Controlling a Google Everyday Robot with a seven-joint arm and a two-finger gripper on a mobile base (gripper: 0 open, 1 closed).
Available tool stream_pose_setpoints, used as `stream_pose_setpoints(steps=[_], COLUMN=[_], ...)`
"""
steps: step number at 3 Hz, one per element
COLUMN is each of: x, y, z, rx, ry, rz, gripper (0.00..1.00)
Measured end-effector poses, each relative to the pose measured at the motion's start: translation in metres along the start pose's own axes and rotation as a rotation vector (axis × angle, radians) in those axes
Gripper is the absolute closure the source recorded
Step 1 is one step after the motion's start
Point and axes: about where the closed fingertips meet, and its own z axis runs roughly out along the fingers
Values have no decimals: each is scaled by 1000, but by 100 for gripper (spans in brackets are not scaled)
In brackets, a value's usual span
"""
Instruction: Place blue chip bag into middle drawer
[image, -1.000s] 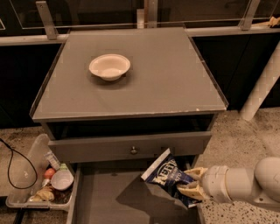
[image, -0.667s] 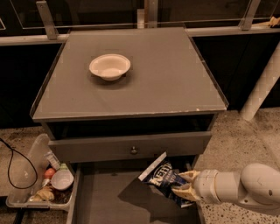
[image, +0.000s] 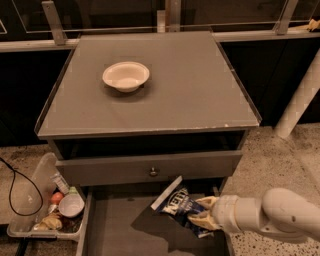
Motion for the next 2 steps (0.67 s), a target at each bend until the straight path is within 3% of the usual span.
stream_pose_setpoints(steps=[2], x=[17], y=[-23], z=[93], rx=[-17], ry=[-136], rz=[-120], gripper=[100])
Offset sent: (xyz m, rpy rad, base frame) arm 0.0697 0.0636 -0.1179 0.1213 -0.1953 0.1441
